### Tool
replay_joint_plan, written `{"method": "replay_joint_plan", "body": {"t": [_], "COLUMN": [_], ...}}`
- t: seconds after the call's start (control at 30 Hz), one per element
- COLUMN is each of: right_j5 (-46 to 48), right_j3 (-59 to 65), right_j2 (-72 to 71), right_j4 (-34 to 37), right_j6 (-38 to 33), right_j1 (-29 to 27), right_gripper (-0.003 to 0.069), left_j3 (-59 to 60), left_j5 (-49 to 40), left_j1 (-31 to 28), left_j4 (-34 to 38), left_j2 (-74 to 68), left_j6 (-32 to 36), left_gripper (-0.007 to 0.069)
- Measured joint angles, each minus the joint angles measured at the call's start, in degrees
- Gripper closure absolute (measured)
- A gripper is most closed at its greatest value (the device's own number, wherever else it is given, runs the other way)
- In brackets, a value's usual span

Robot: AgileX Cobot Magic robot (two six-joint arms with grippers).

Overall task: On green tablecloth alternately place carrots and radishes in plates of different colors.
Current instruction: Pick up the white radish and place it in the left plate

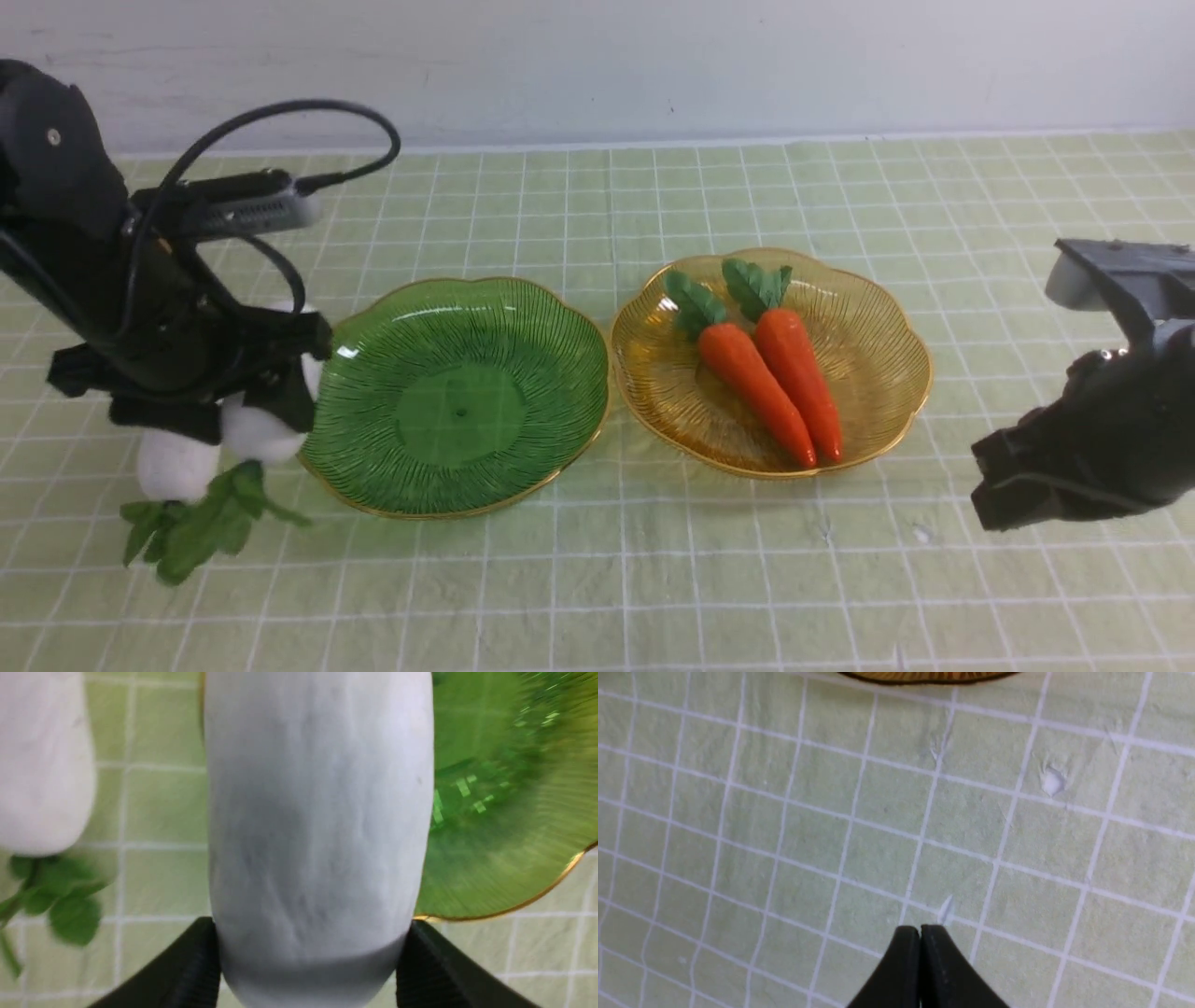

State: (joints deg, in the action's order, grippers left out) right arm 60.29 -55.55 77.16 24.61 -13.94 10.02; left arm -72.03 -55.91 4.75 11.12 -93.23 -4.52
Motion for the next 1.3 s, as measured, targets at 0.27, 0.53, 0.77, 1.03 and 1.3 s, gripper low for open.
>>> {"method": "replay_joint_plan", "body": {"t": [0.27, 0.53, 0.77, 1.03, 1.3], "right_j5": [-0.4, -0.5, -0.6, -0.6, -0.6], "right_j3": [0.0, 0.0, 0.1, 0.1, 0.1], "right_j2": [0.5, 2.4, 2.6, 2.6, 2.6], "right_j4": [0.4, 0.6, 0.6, 0.7, 0.6], "right_j6": [-0.6, -1.1, -1.2, -1.2, -1.2], "right_j1": [0.0, 0.0, 0.0, 0.0, 0.0], "right_gripper": [0.0673, 0.0673, 0.0673, 0.0673, 0.0673], "left_j3": [-3.9, -5.9, -10.7, -11.4, -11.4], "left_j5": [4.0, 7.3, 5.7, -0.3, -4.6], "left_j1": [0.1, 0.1, 0.1, -0.2, -1.2], "left_j4": [3.9, 4.1, -3.0, -22.1, -40.2], "left_j2": [-7.3, -9.1, -9.1, -9.6, -15.5], "left_j6": [2.7, 0.7, 0.7, -5.8, -20.4], "left_gripper": [0.0192, 0.0088, 0.0052, 0.0052, 0.0052]}}
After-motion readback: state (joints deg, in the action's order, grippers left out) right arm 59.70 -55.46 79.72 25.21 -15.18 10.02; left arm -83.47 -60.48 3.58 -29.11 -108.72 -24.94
